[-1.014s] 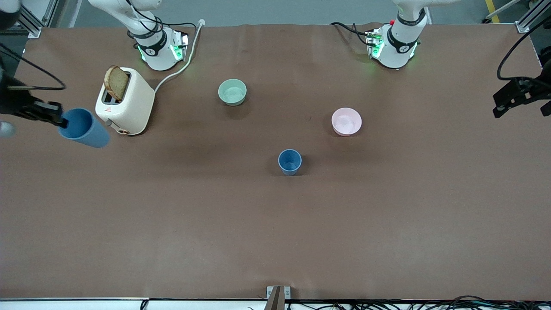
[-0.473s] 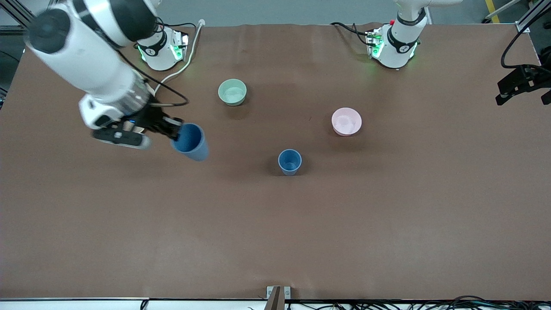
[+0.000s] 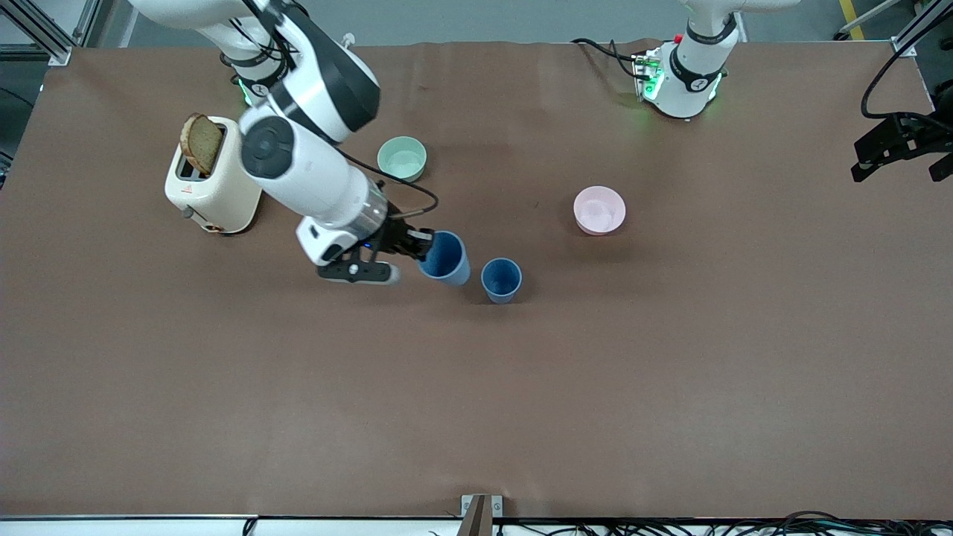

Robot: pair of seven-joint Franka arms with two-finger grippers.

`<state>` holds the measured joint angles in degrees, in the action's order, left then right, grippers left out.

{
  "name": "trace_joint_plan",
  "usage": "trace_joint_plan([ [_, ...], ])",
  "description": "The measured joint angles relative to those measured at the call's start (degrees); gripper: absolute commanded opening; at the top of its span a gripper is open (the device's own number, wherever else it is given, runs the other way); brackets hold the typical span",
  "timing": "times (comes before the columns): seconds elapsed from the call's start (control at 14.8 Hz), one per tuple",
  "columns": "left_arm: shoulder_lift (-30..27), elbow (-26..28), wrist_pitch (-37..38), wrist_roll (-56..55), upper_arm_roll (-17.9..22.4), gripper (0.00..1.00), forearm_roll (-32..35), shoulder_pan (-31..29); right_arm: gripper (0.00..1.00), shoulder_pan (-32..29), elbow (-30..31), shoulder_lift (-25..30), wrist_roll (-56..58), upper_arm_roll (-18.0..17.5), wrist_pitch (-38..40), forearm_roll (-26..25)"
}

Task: Stack blue cups with both arms
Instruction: 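Carry the held blue cup with the right gripper over the placed cup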

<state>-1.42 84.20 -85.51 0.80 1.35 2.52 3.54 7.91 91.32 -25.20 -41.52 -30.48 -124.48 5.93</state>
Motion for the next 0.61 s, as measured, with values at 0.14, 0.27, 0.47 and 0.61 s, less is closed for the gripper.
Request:
trace_joint_plan([
  [0.14,-0.11,0.0,0.0,0.18,0.02,1.0,-0.19,-0.05,0.01,1.5,-0.01,-2.55,-1.71,-0.06,-4.11,0.0],
  [0.27,-0.16,0.0,0.0,0.18,0.05,1.0,-0.85,-0.1,0.01,3.02,-0.03,-4.17,-3.15,-0.09,-5.81,0.0],
  [0.47,-0.17,0.02,0.28,0.18,0.08,1.0,-1.04,-0.11,0.0,4.63,-0.05,-5.0,-3.97,-0.13,-5.95,0.0],
  [0.61,-0.17,0.04,0.32,0.19,0.11,1.0,-1.04,-0.2,0.01,5.2,0.01,-5.53,-4.04,-0.13,-6.21,-0.02],
])
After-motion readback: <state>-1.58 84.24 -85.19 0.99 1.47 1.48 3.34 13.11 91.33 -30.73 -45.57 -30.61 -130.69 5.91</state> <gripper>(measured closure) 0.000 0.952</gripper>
